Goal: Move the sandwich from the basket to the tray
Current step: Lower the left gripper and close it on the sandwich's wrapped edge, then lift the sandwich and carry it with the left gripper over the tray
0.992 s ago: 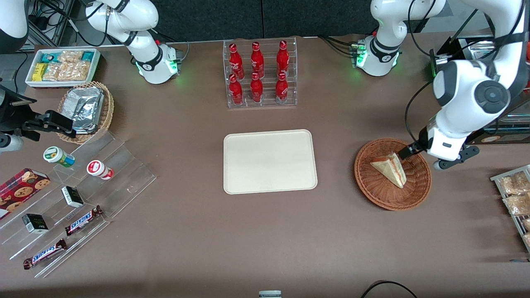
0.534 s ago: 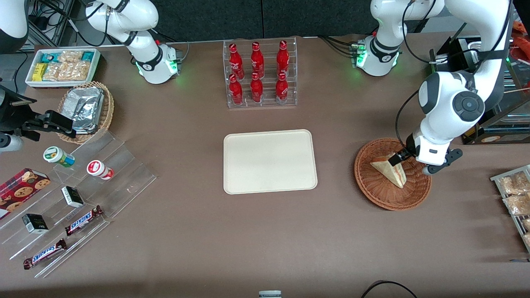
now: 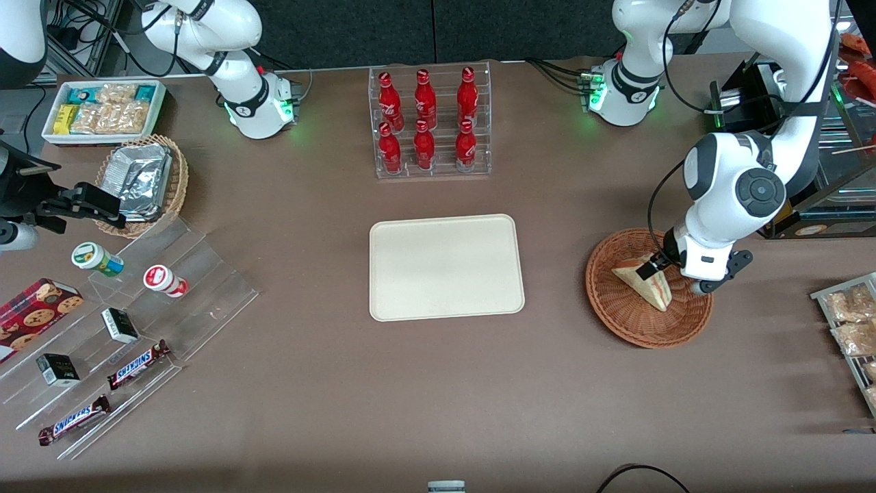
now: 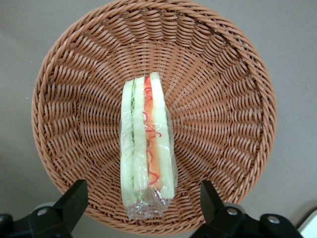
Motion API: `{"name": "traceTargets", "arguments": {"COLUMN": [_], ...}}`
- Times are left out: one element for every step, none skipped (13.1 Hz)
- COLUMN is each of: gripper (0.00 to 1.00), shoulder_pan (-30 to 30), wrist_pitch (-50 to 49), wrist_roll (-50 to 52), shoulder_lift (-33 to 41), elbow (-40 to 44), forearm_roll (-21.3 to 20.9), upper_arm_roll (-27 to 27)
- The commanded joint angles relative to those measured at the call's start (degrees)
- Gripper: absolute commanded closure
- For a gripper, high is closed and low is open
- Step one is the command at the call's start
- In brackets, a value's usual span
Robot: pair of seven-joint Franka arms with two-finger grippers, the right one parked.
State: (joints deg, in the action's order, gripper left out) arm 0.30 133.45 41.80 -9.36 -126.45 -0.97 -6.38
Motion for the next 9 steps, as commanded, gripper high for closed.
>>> {"name": "traceTargets", "arguments": {"gripper": [0.00, 0.00, 0.00, 0.00, 0.00, 0.00, 0.00, 0.00, 0.04], "shoulder_pan": [-0.1, -0.1, -0.1, -0.1, -0.1, -0.1, -0.1, -0.1, -0.1], "wrist_pitch": [2.3, 3.0, 4.1, 4.4, 4.4, 4.4, 4.4, 4.9, 5.1], "wrist_roll": [2.4, 3.8, 4.9, 5.2, 5.2, 5.3, 5.3, 5.4, 6.1], "shoulder_lift": [-1.2, -1.7, -2.3, -2.8, -3.1, -3.4, -4.1, -4.4, -4.9], "elbow": [-0.7, -0.7, -0.9, -1.1, -1.3, -1.3, -1.3, -1.3, -1.4], "forearm_roll": [-0.5, -0.5, -0.5, -0.5, -0.5, -0.5, -0.5, -0.3, -0.2], "upper_arm_roll": [0.0, 0.0, 0.0, 0.0, 0.0, 0.0, 0.0, 0.0, 0.0]}}
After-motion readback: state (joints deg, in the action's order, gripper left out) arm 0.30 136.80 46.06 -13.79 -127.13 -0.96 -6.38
